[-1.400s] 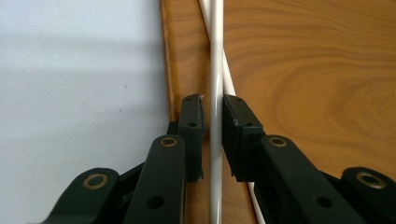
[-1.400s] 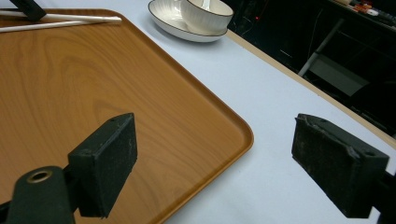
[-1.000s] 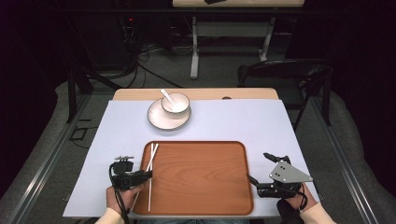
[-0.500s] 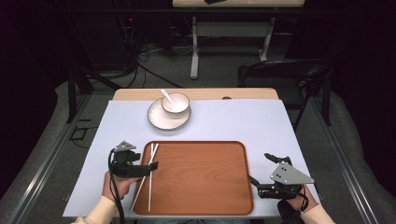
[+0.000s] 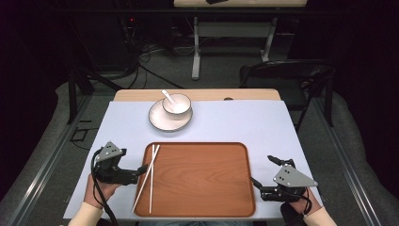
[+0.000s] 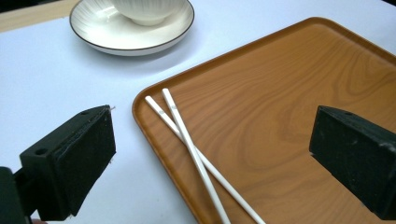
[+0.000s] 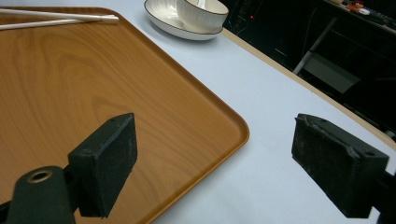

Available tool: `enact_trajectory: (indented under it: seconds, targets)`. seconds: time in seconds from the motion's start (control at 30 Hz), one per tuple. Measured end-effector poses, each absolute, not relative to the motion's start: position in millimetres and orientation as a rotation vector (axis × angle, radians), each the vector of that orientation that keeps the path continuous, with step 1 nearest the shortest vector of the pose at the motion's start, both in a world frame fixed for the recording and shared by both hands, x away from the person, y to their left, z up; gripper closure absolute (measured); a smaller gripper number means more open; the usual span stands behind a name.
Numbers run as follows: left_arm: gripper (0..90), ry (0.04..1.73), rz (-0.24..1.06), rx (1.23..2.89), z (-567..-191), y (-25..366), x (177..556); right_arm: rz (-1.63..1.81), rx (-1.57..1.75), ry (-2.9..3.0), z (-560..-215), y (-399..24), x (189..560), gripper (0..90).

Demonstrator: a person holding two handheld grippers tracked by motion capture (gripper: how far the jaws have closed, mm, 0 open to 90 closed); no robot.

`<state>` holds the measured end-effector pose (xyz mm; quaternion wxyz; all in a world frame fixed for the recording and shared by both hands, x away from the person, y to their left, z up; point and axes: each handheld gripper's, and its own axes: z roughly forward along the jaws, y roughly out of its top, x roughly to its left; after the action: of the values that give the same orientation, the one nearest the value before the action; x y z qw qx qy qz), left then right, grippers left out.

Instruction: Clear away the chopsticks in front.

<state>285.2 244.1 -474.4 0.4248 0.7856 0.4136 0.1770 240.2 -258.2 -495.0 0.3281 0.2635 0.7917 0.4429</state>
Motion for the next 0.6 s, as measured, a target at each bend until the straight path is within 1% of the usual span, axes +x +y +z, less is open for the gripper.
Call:
enact_trajectory:
  seconds: [0.23,0.4,0.6]
  targets:
    - [0.0,1.038,0.518,1.948,-474.1,261.4,264.7,1.158,0.694,2.067,-495.0,-259.3,238.6,13.6]
    - [0.0,1.047,0.529,1.942,-475.4,269.7,252.8,1.152,0.7,2.065,-495.1,-259.6,237.4,13.6]
    - [0.0,1.065,0.546,1.897,-480.7,278.5,242.4,1.149,0.7,2.065,-495.2,-260.1,236.9,13.6]
